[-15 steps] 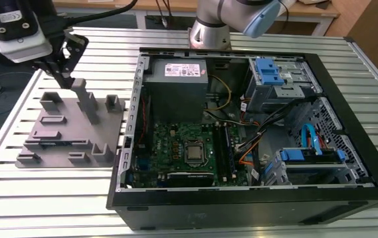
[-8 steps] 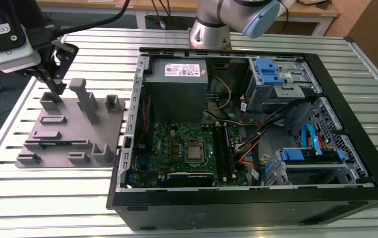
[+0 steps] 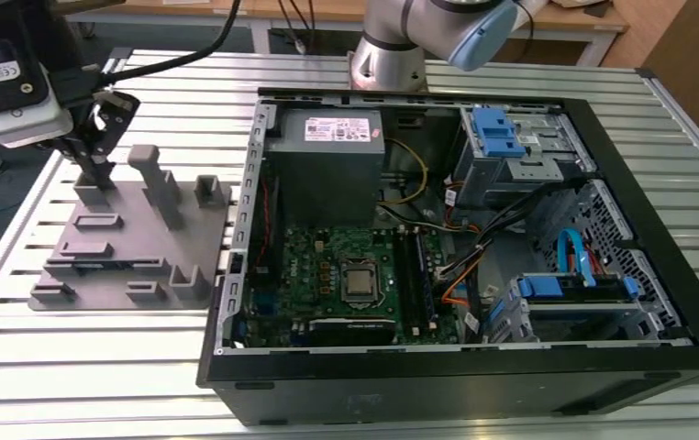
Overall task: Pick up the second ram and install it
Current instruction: 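Reach for the second ram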
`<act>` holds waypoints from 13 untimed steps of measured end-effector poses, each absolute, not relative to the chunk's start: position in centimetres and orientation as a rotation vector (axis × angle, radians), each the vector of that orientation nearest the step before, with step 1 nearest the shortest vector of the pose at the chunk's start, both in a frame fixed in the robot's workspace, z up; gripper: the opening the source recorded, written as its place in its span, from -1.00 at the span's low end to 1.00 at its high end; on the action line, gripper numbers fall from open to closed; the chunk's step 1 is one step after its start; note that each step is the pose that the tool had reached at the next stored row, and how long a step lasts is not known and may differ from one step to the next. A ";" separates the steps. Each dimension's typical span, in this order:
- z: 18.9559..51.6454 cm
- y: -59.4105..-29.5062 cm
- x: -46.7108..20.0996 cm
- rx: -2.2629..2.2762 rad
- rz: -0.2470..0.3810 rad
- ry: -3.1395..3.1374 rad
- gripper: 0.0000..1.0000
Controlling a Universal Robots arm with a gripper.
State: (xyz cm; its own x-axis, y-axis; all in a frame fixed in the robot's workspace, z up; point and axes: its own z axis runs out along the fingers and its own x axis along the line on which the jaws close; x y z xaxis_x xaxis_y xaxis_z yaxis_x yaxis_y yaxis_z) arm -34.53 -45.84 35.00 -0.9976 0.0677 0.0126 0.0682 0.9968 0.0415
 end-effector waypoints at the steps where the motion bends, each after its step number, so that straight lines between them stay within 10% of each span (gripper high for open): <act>1: 34.8 -45.9 -34.5 -0.097 -0.065 -3.122 -0.79; 13: 32.7 -46.1 -35.2 0.008 -0.062 -3.100 -0.79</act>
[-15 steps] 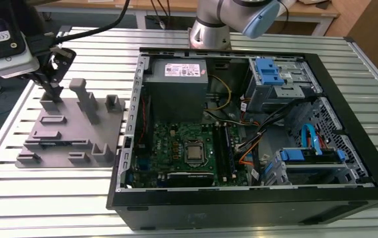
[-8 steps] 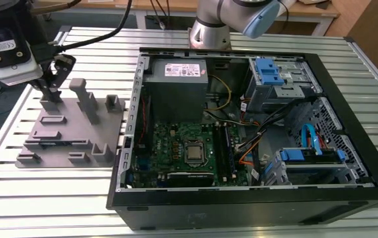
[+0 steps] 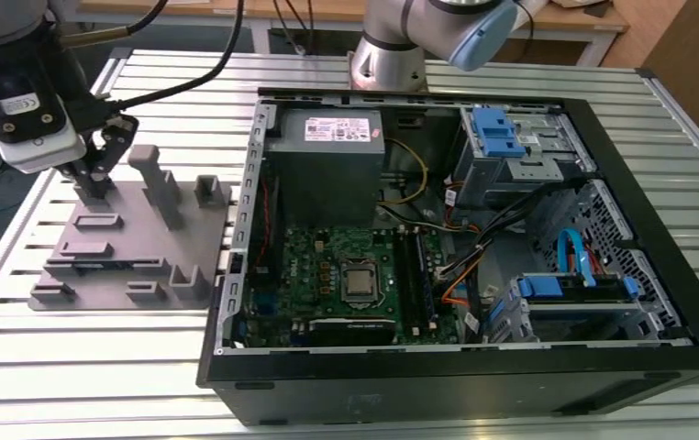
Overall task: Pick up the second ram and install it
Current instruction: 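Reach for the second ram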
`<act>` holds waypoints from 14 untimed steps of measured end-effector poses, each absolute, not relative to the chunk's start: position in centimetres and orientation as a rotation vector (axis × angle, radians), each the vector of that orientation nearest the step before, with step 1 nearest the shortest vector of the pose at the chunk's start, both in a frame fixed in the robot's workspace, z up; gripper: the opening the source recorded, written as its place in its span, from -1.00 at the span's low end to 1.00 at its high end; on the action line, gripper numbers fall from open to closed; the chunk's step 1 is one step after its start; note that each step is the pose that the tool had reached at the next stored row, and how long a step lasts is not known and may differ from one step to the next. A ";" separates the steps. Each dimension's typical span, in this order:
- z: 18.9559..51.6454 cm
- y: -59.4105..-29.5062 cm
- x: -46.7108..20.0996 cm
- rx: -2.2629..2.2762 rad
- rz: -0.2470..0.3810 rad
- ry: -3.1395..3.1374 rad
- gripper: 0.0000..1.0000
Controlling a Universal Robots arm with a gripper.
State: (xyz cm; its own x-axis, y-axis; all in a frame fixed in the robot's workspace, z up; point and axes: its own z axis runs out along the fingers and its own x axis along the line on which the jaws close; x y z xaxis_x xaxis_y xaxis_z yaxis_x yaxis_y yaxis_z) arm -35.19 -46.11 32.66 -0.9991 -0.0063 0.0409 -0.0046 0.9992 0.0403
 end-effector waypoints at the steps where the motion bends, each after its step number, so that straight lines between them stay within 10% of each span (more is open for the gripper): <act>1: 32.5 -46.1 -35.3 0.009 -0.062 -3.100 -0.79; 14: 31.1 -46.6 -36.9 0.017 -0.062 -3.100 -0.79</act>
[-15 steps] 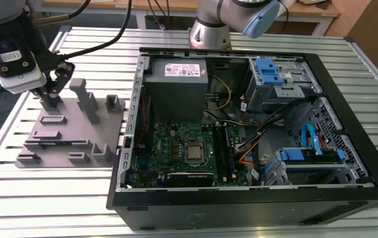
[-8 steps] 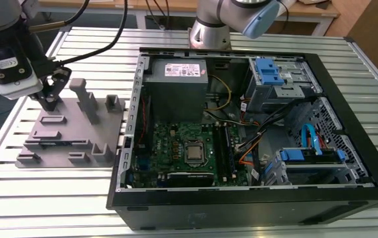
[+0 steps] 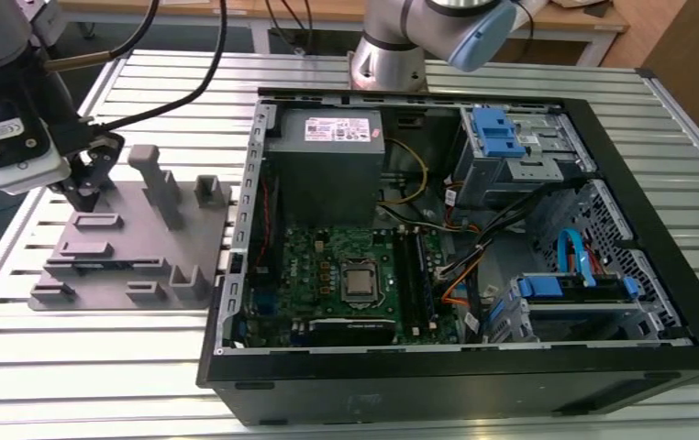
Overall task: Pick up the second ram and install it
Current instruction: 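Reach for the second ram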
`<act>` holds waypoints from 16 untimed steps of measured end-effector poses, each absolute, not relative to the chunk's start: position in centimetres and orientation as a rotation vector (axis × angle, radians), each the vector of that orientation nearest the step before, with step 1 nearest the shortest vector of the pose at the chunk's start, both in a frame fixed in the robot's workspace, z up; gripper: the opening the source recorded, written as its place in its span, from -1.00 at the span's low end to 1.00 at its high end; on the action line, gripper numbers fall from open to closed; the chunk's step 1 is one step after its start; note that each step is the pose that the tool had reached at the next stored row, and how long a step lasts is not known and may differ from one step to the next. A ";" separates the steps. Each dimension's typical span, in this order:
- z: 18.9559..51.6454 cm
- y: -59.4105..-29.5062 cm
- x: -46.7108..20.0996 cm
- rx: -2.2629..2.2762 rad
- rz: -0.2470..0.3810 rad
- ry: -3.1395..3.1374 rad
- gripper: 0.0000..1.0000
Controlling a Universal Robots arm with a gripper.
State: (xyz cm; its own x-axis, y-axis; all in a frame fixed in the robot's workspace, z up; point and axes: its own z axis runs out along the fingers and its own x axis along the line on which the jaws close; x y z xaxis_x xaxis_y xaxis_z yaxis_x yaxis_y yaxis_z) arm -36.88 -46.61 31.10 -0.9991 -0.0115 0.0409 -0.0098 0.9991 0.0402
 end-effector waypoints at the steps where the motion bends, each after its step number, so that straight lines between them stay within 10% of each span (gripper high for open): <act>1: 31.0 -46.6 -37.0 0.017 -0.062 -3.100 -0.79; 16: 29.9 -47.0 -38.0 0.019 -0.062 -3.100 -0.79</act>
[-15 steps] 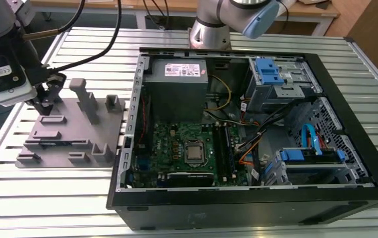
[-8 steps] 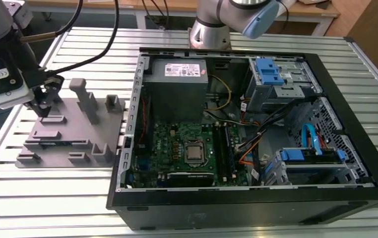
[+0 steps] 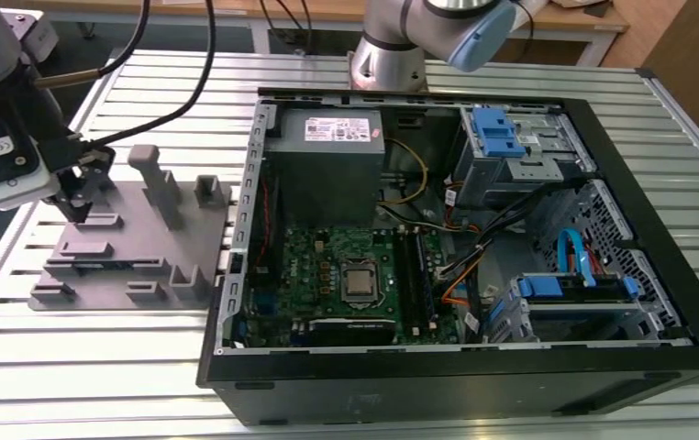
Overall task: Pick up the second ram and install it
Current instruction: 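Reach for the second ram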
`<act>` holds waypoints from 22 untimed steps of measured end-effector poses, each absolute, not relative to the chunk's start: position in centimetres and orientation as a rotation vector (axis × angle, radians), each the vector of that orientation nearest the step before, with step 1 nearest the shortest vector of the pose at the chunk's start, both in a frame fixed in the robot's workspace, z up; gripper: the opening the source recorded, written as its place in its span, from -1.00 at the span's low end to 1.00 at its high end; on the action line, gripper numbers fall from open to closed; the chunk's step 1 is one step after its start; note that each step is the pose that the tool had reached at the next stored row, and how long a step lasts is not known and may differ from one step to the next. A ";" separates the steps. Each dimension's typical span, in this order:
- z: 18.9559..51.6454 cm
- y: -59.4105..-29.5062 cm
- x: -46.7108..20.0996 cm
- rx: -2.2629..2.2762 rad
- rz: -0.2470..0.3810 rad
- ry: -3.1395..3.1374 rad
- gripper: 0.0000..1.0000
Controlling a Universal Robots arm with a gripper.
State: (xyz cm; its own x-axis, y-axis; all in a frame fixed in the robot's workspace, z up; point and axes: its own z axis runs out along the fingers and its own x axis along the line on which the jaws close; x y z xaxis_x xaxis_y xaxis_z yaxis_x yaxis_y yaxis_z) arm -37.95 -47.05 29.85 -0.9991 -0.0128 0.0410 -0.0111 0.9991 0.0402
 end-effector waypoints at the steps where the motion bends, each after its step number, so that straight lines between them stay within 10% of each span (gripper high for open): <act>1: 29.8 -47.1 -38.0 0.018 -0.062 -3.100 -0.79; 22: 27.9 -47.5 -39.0 0.018 -0.062 -3.100 -0.79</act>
